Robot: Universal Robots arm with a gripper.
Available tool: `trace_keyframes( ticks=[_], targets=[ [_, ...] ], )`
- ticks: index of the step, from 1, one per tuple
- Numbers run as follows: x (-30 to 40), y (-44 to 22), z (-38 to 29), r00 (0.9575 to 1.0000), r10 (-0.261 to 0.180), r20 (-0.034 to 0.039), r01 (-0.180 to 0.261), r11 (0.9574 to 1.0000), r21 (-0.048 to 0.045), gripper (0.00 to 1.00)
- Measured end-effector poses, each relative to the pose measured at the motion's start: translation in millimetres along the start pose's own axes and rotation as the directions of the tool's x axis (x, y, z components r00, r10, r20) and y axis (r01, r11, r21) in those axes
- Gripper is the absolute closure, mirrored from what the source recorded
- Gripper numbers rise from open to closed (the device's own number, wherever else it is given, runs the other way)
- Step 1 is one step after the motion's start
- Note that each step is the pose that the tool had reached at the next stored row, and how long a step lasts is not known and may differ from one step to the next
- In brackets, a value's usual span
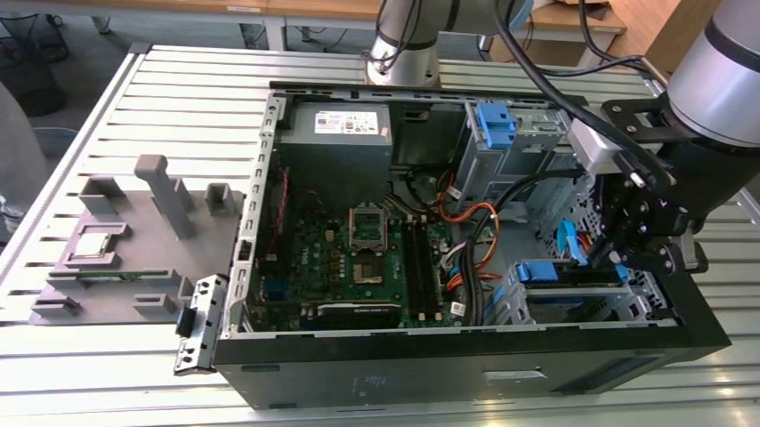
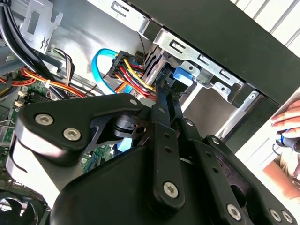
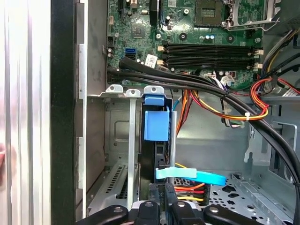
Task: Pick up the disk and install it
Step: 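Insert the second disk wire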
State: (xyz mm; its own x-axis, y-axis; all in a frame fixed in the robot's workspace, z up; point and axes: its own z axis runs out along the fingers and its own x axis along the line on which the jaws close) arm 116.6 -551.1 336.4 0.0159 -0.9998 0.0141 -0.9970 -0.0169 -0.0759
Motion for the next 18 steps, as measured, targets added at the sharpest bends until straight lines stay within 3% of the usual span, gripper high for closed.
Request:
trace_keyframes(
  ticks=[8, 18],
  targets=[
    [0.1, 0.0, 1.0, 0.9991, 0.042, -0.0034, -0.042, 0.9991, -0.0005, 0.83],
    [0.0, 0.1, 2.2, 0.9989, 0.046, -0.0004, -0.046, 0.9989, -0.0007, 0.83]
  ],
)
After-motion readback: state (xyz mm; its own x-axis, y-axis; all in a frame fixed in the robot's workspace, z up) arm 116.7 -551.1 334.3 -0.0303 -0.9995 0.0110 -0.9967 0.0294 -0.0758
